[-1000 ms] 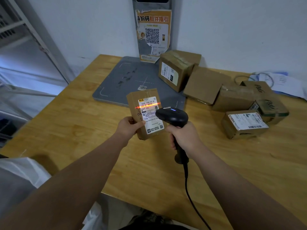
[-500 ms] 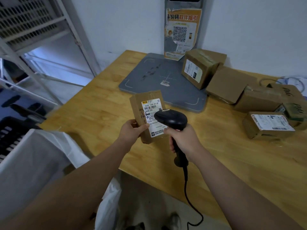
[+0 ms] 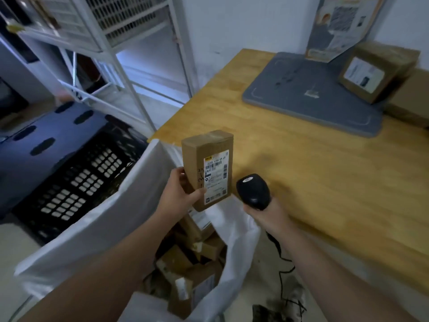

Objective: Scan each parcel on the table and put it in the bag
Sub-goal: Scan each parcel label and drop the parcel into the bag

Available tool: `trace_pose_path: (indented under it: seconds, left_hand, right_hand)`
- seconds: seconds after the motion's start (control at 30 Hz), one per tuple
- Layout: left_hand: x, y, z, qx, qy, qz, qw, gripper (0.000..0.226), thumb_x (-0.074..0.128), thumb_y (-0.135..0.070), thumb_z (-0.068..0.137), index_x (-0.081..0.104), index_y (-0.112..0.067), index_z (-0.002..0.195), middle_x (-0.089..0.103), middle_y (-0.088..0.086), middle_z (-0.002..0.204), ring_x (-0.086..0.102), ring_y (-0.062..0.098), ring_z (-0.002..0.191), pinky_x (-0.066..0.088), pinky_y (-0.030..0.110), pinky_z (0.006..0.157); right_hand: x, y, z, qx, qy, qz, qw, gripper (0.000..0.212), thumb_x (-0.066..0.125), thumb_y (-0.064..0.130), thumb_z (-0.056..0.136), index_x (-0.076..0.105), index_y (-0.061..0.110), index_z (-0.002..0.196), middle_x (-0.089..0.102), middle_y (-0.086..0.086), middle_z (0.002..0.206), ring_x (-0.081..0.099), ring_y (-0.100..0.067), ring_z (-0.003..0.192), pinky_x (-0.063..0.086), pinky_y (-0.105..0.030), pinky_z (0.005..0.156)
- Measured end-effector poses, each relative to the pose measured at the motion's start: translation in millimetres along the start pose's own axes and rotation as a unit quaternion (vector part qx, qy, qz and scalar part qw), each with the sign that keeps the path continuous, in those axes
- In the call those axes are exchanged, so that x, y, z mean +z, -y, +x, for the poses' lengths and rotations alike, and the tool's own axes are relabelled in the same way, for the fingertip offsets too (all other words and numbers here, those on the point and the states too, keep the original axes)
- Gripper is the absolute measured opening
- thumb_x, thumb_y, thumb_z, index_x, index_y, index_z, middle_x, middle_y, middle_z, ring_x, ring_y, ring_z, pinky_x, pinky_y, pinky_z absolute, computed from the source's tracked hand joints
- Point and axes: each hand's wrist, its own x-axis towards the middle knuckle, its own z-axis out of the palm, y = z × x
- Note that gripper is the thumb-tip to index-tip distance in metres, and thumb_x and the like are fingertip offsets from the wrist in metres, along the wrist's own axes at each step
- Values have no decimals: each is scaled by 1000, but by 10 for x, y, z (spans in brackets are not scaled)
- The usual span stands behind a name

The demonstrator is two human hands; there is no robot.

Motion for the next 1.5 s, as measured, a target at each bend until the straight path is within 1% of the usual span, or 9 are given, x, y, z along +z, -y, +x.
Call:
trace_pose_path:
  seconds: [0.17,0.27,0.33,0.4,0.67,0.77,0.97,1.23,1.5]
  left_hand:
    - [-532,690,-194,-12,-13,197,980,73,78,-40,76,41,-22,136,51,-3,126,50,17,116,48,39,96]
    - [-676,1068,-213,-63,46,313,947,75,70,-48,81,35,-20,142,46,5,131,47,26,120,45,41,99]
    - [-732,1280,-183,-113,119,365,917,71,65,-51,84,37,-20,142,47,7,132,48,29,120,45,42,99]
    - [-789,1430,-122,-118,198,416,880,63,64,-50,84,44,-20,136,51,7,127,52,27,114,47,39,93]
    - [-740,1893,-8,-71,362,522,769,57,65,-37,86,45,-20,137,50,8,134,51,26,120,47,41,98]
    - [-730,2016,8,-85,391,527,750,58,62,-37,88,43,-18,139,49,9,134,51,29,119,47,44,97]
    - [-627,1761,18,-13,308,490,815,50,55,-41,94,45,-16,136,50,10,130,52,28,115,47,40,95]
    - [-299,751,63,98,242,396,880,50,54,-35,95,43,-17,140,52,8,133,52,27,115,48,42,94]
    - [440,-498,29,203,236,312,898,50,54,-32,97,41,-17,143,51,8,138,53,24,119,45,33,95]
  right_hand:
    - [496,-322,-20,32,8,-125,992,22,72,7,82,62,3,101,62,-11,81,59,-29,80,41,-29,57]
    - [703,-524,-6,53,-10,-174,983,36,67,8,86,56,2,121,60,-21,117,57,-35,107,48,-39,82]
    - [833,-628,-17,15,-54,-261,964,48,65,11,86,51,8,132,43,-18,142,39,-35,131,38,-43,104]
    - [963,-611,-83,-36,-82,-312,946,49,66,16,83,52,13,130,35,-14,150,27,-32,138,29,-41,110]
    - [1321,-604,-167,-83,-69,-275,955,24,72,14,77,63,9,98,56,-9,114,49,-26,113,47,-37,86]
    - [1396,-659,-185,-75,-35,-272,959,18,72,11,77,57,11,86,56,-7,100,51,-23,99,41,-30,75]
    - [1395,-531,-213,-75,-17,-248,966,47,66,1,74,33,32,62,50,-4,73,53,-24,72,28,-21,51]
    - [802,-175,-411,4,-65,-195,979,19,64,6,79,49,16,74,50,2,62,49,-21,61,31,-26,49]
    - [-420,42,-580,22,-180,-139,974,29,65,7,79,43,19,66,45,3,57,43,-15,54,27,-28,48]
